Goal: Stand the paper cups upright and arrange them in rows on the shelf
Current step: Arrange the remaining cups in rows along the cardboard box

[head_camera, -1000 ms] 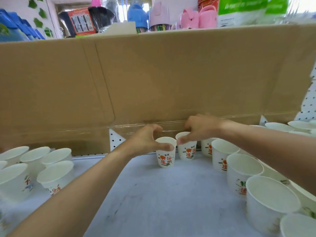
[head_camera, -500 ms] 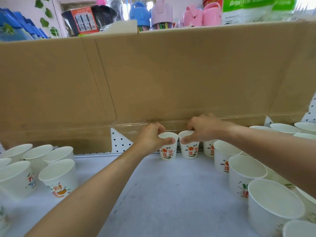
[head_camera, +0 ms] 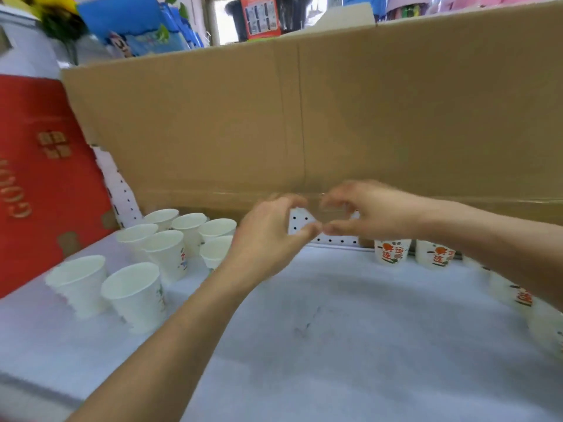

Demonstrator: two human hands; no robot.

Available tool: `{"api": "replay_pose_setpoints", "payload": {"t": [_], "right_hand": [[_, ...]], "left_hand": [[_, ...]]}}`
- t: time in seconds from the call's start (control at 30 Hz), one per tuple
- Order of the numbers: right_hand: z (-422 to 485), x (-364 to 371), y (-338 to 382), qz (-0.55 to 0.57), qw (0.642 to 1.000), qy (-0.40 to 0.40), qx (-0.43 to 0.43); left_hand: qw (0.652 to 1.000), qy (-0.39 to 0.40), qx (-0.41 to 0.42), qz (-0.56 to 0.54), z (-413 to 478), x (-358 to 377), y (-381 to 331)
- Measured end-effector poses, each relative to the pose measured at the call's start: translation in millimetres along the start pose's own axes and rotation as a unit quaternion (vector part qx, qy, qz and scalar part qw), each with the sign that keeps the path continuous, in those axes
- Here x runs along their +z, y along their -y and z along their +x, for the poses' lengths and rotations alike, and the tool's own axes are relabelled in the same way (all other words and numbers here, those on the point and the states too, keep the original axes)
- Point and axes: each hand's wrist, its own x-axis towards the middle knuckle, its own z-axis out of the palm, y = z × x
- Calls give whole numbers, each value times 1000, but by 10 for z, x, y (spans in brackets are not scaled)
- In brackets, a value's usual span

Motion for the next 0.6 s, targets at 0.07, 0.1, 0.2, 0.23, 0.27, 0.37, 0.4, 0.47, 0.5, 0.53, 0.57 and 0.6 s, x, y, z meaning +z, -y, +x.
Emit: {"api": "replay_pose_setpoints", "payload": {"t": [0.07,0.1,0.2,0.23,0.27,0.37,0.4,0.47,0.5,0.53,0.57,0.6], "right_hand": [[177,108,326,46,998,23,-39],[264,169,485,61,996,35,-49],[511,378,922,87,992,63,-61],[570,446,1041,92,992,64,-59],[621,509,1138,97,992,61,-54],[703,658,1317,120,991,44,-34],[715,694,1348,124,991,38,-27],[735,751,1395,121,992,33,-13],[740,767,1418,120,992,30,-6],[750,781,1437,120,992,27,1],[755,784,1455,121,992,22,6],[764,788,1463,123,992,20,12]], "left_hand": [[998,-49,-42,5,-192,-281,269],[996,-62,-64,3,-277,-403,391],[992,-65,-106,21,-485,-656,705],[991,-62,-112,34,-544,-712,782],[990,-58,-118,47,-604,-760,858],[984,-50,-138,105,-782,-889,1073],[980,-45,-146,129,-840,-932,1130],[973,-23,-163,162,-935,-1001,1212],[971,-9,-171,169,-966,-1024,1240],[969,5,-177,170,-986,-1041,1258],[970,15,-180,165,-995,-1055,1269],[971,20,-181,157,-996,-1066,1280]]}}
